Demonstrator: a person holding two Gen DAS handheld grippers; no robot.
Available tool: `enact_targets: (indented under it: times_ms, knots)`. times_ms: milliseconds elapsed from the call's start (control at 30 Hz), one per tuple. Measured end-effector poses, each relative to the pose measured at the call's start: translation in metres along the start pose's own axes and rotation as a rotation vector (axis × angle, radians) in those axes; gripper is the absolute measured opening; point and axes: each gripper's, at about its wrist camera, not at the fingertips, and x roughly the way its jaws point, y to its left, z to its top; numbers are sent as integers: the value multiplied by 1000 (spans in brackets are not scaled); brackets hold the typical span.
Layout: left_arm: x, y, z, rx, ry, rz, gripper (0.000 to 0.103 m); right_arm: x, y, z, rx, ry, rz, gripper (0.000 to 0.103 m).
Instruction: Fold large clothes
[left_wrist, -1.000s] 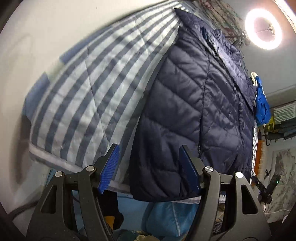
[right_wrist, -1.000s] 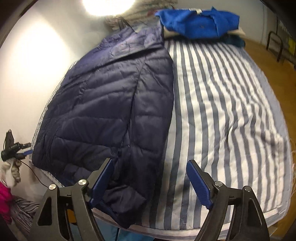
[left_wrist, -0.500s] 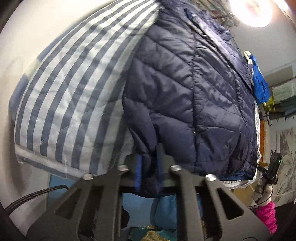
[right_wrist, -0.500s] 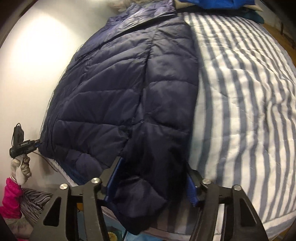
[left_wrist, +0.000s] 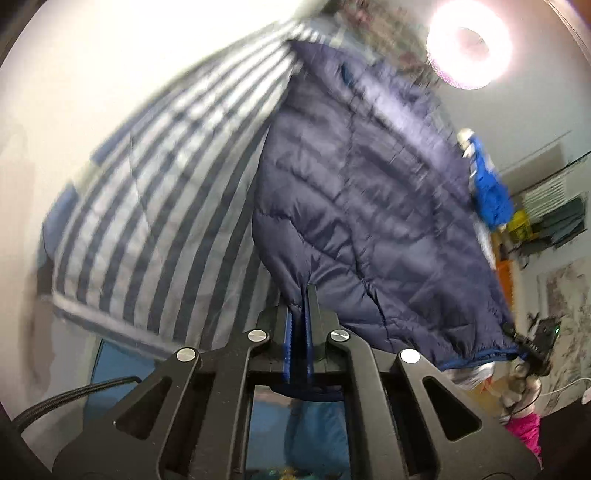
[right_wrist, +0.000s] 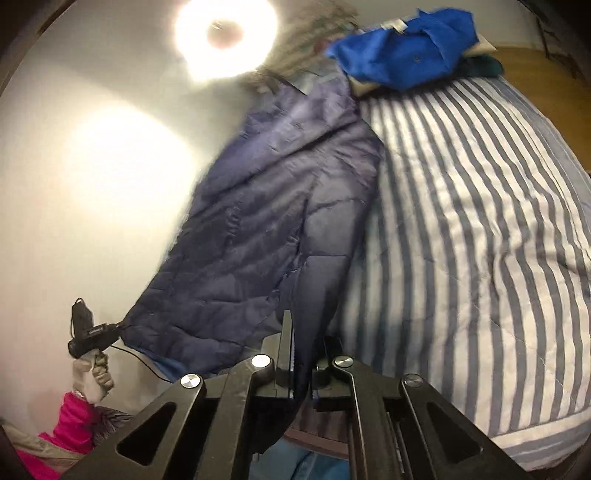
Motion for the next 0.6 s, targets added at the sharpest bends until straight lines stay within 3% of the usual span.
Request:
enact_targets:
  times_ms: [67, 133, 367, 600]
  knots:
    - [11, 0, -1, -5, 32, 8, 2, 18, 1, -5, -31, 70, -82, 2]
    - [8, -6, 3, 8, 14, -1, 2, 24, 8, -6, -69, 86, -112, 2]
    - [-16, -39, 42, 45, -85, -59, 2, -7, 31, 33, -78, -40, -32, 2]
    - [-31, -79, 127, 107, -217, -53, 2, -26, 60, 110, -136, -172, -49, 2]
